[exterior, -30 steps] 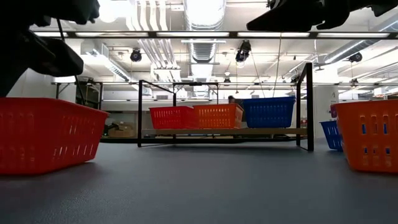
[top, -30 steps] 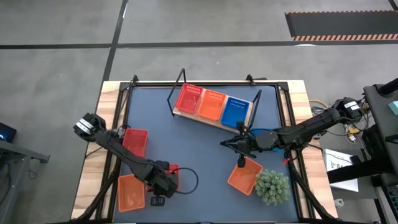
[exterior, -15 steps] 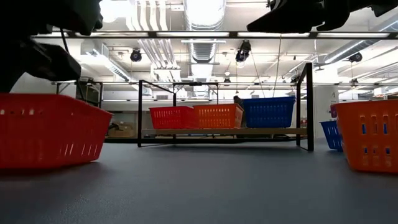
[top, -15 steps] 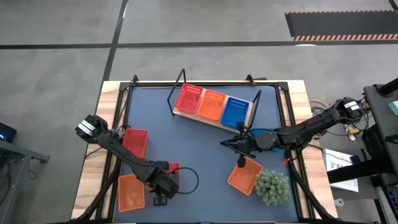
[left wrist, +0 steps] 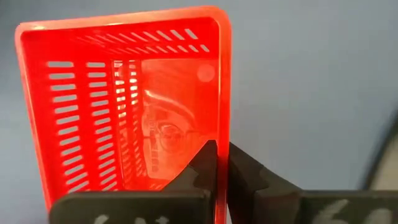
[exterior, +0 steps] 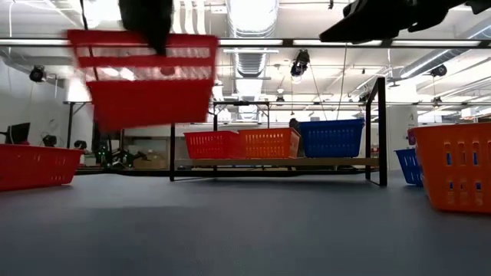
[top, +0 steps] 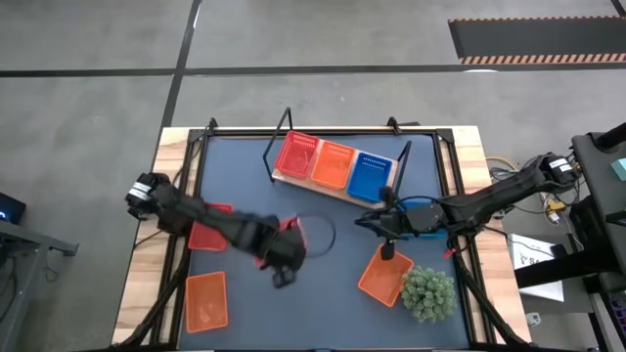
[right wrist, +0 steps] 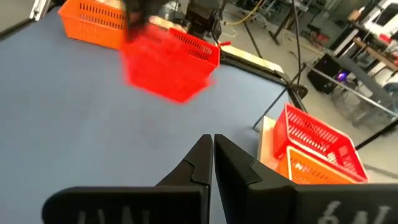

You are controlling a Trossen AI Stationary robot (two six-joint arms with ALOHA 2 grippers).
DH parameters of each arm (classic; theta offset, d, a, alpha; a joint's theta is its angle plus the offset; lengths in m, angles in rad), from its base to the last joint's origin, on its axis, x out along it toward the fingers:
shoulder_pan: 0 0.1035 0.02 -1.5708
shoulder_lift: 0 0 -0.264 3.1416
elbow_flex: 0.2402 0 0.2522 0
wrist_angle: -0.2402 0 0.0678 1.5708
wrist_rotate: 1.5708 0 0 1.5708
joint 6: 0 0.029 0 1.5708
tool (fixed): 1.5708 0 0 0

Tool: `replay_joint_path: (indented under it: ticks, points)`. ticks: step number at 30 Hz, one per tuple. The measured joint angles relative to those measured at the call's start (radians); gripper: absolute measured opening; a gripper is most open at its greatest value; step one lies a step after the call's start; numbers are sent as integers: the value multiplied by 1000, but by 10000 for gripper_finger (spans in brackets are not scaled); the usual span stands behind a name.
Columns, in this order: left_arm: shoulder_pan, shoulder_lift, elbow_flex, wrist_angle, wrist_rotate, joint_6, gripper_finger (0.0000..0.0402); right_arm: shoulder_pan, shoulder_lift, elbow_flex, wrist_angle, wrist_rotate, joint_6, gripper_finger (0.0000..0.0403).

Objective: Stack baskets on shelf by color
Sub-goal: Stack the bottom red bin on top of the red bin on the shelf

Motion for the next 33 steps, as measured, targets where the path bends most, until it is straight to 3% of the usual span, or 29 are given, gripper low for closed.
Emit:
replay_joint_path:
  ticks: [5, 9, 19, 24, 33]
  points:
    - [159, -1, 144, -54, -117, 7, 0, 0, -29, 0, -60, 0, 35, 9]
    - [303, -1, 217, -23, -128, 152, 0, 0, -35, 0, -86, 0, 46, 9]
    - [640, 6, 227, 172, -135, 256, 0, 0, -47, 0, -133, 0, 60, 9]
    - [705, 39, 224, 174, -117, 253, 0, 0, -51, 0, -146, 0, 63, 9]
    - [710, 121, 220, 172, -116, 228, 0, 0, -51, 0, -150, -1, 61, 9]
